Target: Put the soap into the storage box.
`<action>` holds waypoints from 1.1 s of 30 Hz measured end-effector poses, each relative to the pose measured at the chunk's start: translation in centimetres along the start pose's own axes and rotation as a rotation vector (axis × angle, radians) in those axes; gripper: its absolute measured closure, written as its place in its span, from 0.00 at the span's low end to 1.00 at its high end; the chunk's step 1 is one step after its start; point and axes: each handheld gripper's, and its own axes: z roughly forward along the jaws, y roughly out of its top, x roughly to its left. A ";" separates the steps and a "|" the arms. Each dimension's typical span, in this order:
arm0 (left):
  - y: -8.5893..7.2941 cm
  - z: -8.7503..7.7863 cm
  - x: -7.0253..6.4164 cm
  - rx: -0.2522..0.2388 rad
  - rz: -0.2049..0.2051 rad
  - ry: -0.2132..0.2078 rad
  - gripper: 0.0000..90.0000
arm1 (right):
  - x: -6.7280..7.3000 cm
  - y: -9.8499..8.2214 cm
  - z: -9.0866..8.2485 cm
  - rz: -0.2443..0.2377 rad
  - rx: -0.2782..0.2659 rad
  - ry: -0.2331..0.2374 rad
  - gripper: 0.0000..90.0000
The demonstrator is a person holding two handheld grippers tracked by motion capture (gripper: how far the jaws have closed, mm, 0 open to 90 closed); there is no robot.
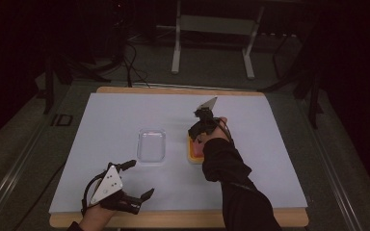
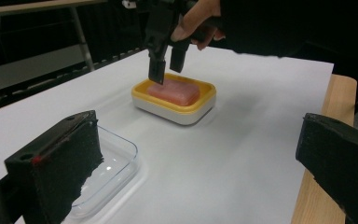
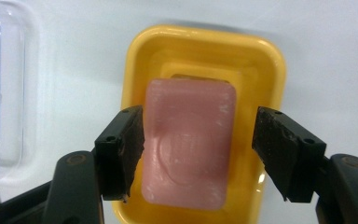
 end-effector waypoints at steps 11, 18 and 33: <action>0.0 0.1 0.0 -0.001 0.003 -0.001 0.00 | -0.6 -1.0 -2.1 -0.256 -0.037 0.065 0.33; 0.0 0.2 0.1 0.010 0.006 0.001 0.00 | -1.4 -1.9 -2.3 -0.343 -0.056 0.133 0.19; -0.3 -0.2 0.1 0.015 -0.005 0.018 0.00 | -5.4 -4.7 -3.3 -0.500 -0.249 0.202 0.15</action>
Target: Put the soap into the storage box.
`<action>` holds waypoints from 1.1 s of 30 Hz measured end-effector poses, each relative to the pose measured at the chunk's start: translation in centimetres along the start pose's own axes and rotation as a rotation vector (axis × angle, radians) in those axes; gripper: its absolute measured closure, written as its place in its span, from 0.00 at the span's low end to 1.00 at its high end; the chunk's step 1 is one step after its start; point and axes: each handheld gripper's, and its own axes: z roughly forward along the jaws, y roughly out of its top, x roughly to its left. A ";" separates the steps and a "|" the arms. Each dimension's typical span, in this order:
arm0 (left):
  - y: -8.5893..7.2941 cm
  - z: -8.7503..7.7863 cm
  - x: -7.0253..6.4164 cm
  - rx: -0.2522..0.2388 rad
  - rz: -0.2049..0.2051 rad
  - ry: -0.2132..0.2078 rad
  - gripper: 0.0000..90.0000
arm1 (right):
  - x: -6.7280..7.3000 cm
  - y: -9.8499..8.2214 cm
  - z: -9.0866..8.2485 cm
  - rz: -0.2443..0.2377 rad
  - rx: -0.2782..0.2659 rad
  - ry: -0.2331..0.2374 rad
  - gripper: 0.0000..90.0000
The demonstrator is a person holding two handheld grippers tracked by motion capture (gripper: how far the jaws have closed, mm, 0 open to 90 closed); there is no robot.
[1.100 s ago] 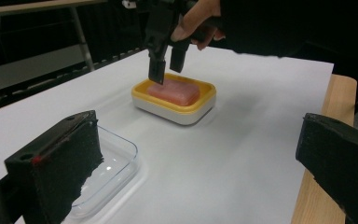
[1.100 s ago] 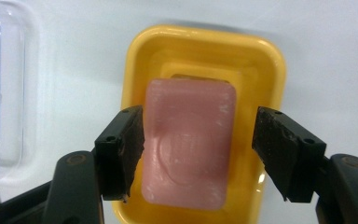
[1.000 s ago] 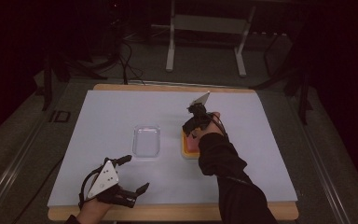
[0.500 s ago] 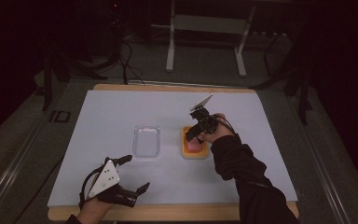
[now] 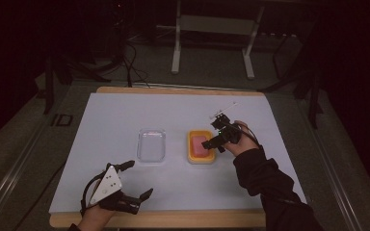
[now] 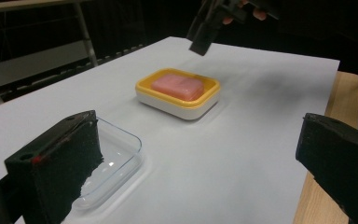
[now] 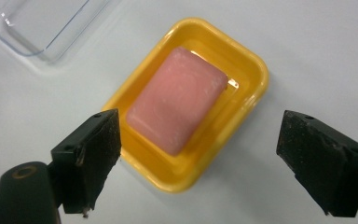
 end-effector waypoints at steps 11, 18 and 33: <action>-0.1 -0.1 0.0 0.008 -0.005 0.010 0.00 | -1.4 -3.9 -1.3 -0.033 -0.060 0.034 0.15; -0.2 -0.1 0.1 0.009 -0.006 0.014 0.00 | -2.3 -6.1 -1.9 0.004 -0.069 0.044 0.17; -0.2 -0.1 0.0 0.017 -0.005 0.020 0.00 | -3.5 -11.7 -2.4 0.030 -0.135 -0.014 0.16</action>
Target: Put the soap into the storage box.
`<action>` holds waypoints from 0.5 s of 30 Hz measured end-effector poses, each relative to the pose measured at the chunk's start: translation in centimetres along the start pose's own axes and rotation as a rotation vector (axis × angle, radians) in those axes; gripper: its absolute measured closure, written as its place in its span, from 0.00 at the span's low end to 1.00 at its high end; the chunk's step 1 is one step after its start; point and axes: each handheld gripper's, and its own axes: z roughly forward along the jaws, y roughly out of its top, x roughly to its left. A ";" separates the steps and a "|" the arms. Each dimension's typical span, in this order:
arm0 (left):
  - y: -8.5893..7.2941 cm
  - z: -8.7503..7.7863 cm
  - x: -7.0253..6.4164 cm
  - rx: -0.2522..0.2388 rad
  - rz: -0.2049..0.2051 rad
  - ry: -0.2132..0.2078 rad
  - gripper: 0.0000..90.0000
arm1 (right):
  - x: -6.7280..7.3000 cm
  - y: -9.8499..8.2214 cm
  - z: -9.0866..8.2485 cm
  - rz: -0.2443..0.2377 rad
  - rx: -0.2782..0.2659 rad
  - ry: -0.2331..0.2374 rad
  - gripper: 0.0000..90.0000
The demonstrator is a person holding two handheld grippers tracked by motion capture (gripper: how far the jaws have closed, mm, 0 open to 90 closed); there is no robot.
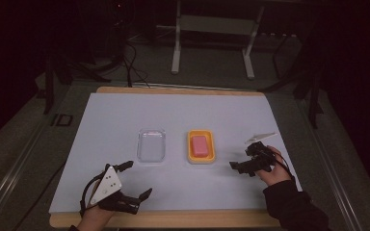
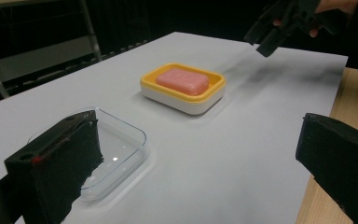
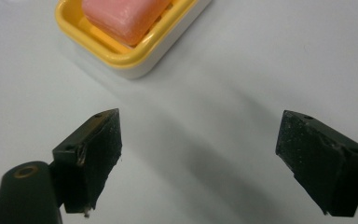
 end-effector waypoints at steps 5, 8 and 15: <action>0.0 0.1 -0.1 0.005 0.001 -0.002 0.00 | -0.2 -1.5 -0.3 0.031 -0.032 -0.007 0.16; 0.0 0.0 -0.1 0.005 0.003 -0.002 0.00 | -0.3 -2.3 -0.6 0.031 -0.042 -0.020 0.16; 0.0 -0.1 -0.1 -0.004 0.002 -0.006 0.00 | -0.3 -3.8 -1.3 0.047 -0.079 -0.024 0.16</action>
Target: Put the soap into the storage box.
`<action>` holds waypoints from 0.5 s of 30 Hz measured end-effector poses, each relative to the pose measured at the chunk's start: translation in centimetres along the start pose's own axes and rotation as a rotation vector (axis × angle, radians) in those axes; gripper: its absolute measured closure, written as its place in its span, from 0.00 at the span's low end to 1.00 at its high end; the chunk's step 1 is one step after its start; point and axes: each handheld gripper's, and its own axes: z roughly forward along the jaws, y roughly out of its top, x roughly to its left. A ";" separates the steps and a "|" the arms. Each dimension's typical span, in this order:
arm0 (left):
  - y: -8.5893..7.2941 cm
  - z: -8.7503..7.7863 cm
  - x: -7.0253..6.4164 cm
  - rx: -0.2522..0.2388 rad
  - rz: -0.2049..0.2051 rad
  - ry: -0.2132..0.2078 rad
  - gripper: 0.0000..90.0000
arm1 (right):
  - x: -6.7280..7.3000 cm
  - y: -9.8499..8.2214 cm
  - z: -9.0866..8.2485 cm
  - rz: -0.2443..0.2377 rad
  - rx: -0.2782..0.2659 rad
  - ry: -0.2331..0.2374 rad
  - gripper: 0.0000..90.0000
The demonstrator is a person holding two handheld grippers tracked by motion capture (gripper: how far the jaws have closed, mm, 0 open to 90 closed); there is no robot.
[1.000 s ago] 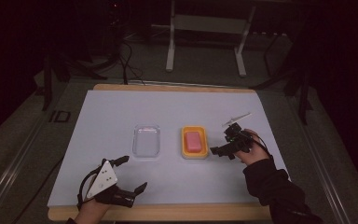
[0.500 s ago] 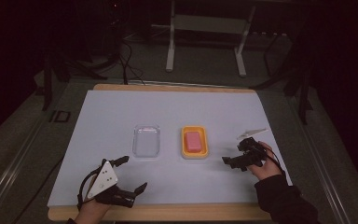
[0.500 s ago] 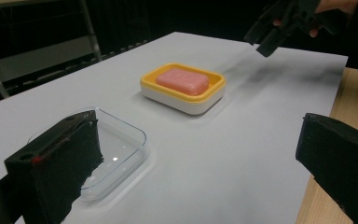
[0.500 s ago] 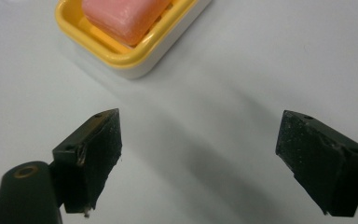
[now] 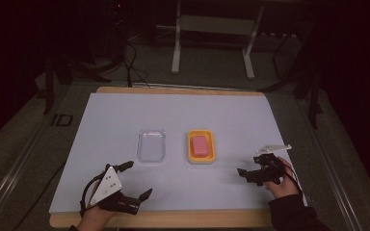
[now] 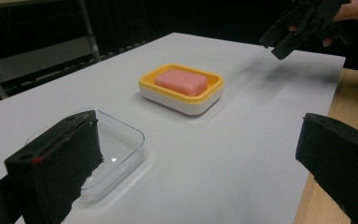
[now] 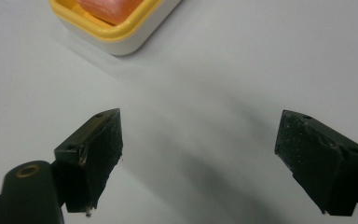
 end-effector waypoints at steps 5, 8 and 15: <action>0.0 -0.1 0.0 -0.002 0.005 -0.004 0.00 | -0.1 -1.0 -0.1 0.011 0.014 -0.012 0.16; 0.0 -0.1 0.0 -0.002 0.005 -0.004 0.00 | -0.1 -1.5 -0.1 0.013 0.019 -0.022 0.16; 0.1 -0.1 0.1 -0.003 0.005 -0.002 0.00 | -0.6 -1.8 0.1 0.035 0.013 -0.034 0.16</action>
